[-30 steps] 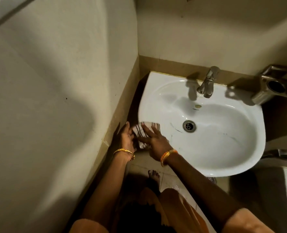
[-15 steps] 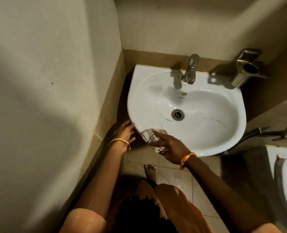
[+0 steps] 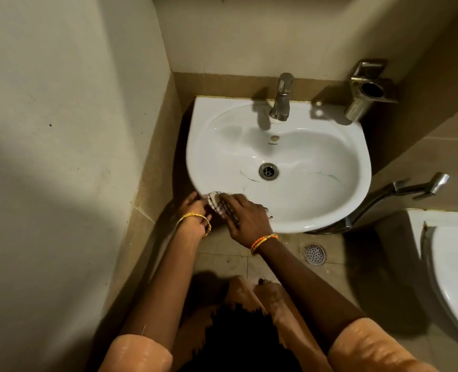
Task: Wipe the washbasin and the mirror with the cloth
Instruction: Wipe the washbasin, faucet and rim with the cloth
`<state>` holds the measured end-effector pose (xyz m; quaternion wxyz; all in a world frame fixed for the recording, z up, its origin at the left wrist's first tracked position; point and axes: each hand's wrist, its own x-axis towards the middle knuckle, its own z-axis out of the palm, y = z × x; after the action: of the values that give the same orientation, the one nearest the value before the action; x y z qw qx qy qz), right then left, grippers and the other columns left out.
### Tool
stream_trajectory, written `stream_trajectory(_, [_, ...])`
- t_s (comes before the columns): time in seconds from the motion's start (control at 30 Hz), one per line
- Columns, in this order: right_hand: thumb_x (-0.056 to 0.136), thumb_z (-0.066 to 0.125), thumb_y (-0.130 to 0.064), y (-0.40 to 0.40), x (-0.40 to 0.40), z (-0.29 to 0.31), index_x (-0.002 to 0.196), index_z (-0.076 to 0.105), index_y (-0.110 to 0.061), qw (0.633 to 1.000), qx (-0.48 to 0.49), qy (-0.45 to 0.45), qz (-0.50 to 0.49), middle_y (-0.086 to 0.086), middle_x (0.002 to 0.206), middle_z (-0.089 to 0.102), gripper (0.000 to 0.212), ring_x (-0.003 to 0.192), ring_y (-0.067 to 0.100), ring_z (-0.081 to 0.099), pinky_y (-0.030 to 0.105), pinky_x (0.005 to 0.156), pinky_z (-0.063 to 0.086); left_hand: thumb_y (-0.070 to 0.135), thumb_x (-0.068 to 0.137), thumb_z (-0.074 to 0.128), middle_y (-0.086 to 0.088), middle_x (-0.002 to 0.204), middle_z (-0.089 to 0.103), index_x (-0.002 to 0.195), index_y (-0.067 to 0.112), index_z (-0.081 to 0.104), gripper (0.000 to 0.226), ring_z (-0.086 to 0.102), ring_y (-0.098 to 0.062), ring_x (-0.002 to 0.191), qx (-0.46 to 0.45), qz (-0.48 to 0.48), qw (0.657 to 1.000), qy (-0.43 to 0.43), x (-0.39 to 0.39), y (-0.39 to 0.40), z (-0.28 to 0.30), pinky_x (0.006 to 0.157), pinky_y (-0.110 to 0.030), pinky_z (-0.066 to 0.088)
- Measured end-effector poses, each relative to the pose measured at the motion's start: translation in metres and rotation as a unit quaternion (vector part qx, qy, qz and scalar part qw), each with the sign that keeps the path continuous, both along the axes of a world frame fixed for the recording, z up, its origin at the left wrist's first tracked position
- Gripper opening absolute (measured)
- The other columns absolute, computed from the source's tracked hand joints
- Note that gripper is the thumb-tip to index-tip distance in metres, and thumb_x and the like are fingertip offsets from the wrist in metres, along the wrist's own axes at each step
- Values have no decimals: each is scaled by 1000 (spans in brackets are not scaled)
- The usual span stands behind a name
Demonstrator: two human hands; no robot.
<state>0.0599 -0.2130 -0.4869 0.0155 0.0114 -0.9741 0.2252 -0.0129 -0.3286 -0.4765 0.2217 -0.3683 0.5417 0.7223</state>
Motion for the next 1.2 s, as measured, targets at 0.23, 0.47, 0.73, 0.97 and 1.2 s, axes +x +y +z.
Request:
stream_trajectory(0.23, [86, 45, -36, 131, 69, -4, 124, 60, -35, 992, 123, 20, 4, -6, 113, 67, 41, 100, 23, 62, 37, 82, 41, 5, 83, 67, -13, 138, 50, 140, 10, 32, 67, 53, -24, 106, -45, 57, 997, 27, 29, 40, -4, 99, -43, 45])
stream_trajectory(0.47, [85, 45, -43, 91, 58, -8, 114, 65, -36, 990, 124, 22, -57, -6, 107, 68, 35, 95, 26, 62, 40, 81, 40, 6, 85, 65, -13, 137, 51, 141, 12, 32, 66, 51, -22, 102, -46, 68, 996, 21, 31, 45, -4, 101, -44, 44])
stream_trajectory(0.73, [81, 61, -40, 37, 33, -16, 122, 59, -34, 991, 127, 44, -7, 1, 112, 67, 42, 90, 31, 64, 43, 77, 47, 2, 84, 63, -24, 130, 55, 136, 0, 37, 58, 59, -36, 114, -176, 58, 981, 65, 34, 56, -4, 95, -41, 49])
stream_trajectory(0.97, [86, 57, -33, 176, 90, -20, 127, 58, -33, 976, 194, 99, 19, 2, 123, 63, 41, 111, 31, 57, 44, 91, 34, 10, 83, 66, -22, 121, 62, 121, -2, 48, 43, 62, -33, 109, -275, -6, 956, 106, 36, 54, -20, 95, -41, 50])
stream_trajectory(1.2, [86, 50, -38, 118, 83, -21, 114, 64, -34, 985, 101, 78, -119, -2, 116, 64, 32, 115, 27, 51, 46, 101, 27, 19, 92, 52, -20, 128, 59, 133, 4, 42, 45, 57, -38, 115, -376, -41, 918, 117, 46, 73, -14, 93, -40, 46])
